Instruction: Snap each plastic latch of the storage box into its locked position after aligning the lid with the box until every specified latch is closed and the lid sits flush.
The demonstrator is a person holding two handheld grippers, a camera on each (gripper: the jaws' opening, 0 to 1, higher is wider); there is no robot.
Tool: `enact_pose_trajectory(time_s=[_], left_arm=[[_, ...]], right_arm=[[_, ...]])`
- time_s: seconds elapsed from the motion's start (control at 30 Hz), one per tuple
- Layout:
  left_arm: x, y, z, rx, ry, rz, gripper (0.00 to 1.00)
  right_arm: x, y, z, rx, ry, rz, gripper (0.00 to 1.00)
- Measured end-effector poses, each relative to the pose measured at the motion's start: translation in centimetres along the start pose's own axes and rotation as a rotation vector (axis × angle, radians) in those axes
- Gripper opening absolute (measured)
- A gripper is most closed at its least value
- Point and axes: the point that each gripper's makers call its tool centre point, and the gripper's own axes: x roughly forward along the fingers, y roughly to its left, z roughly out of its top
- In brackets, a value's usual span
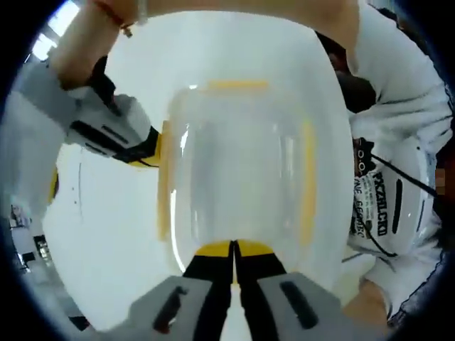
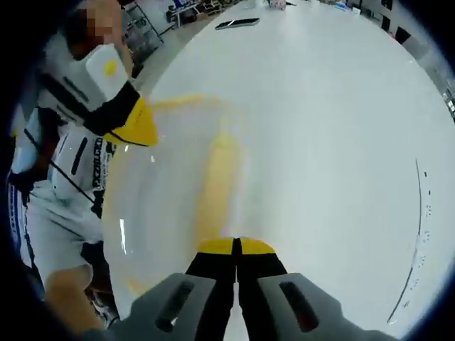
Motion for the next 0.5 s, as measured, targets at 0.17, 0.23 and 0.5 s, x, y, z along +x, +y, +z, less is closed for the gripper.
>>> enact_pose_trajectory(time_s=[0.17,0.23,0.5], left_arm=[[0.0,-0.3,0.3,-0.012,0.049,0.000,0.00],[0.0,-0.4,0.4,0.010,0.062,0.007,0.00],[-0.2,-0.4,0.4,-0.022,0.029,-0.021,0.00]], right_arm=[[0.6,0.3,-0.3,0.022,0.025,0.017,0.00],[0.6,0.0,-0.3,0.037,0.033,0.032,0.00],[0.3,-0.3,-0.4,0.062,0.039,0.081,0.00]])
